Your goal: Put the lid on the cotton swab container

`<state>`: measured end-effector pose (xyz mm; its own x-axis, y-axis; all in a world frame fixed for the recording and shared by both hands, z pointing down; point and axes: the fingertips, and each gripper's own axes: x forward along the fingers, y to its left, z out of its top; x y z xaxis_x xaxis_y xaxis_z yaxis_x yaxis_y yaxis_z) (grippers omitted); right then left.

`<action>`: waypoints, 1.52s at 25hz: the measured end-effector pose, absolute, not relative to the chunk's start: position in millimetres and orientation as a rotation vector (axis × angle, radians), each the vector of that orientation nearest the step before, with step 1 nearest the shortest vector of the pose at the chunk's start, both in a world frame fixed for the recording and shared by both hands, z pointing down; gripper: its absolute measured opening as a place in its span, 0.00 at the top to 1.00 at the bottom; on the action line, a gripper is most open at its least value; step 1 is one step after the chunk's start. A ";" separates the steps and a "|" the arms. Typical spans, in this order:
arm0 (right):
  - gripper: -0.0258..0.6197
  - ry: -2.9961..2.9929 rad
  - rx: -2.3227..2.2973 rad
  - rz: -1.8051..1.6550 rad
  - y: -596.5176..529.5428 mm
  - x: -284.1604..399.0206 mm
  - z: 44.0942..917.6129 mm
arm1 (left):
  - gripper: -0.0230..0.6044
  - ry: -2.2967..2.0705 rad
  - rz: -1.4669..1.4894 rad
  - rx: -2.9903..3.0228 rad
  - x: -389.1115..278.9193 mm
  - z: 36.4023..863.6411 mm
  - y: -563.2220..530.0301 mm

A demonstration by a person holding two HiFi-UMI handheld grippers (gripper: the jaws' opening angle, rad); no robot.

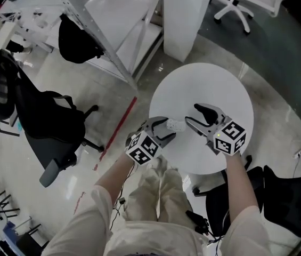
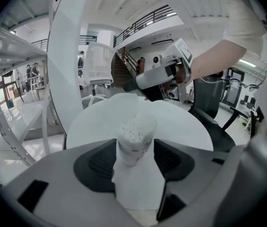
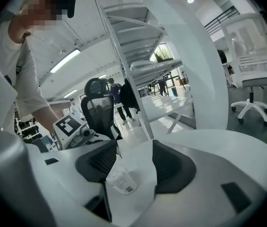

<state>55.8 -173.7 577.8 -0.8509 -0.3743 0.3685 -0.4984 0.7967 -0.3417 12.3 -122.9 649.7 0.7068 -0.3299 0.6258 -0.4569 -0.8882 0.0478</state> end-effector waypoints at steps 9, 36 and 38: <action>0.61 -2.657 0.538 0.643 -177.2 42.7 600.4 | 0.57 -0.622 0.928 2.711 18.7 655.4 -126.9; 0.79 -2.682 0.394 0.579 -151.0 32.0 581.9 | 0.57 -0.680 0.933 2.694 16.2 654.7 -128.7; 0.79 -2.681 0.391 0.572 -146.6 30.6 581.1 | 0.57 -0.690 0.931 2.686 14.6 654.7 -128.0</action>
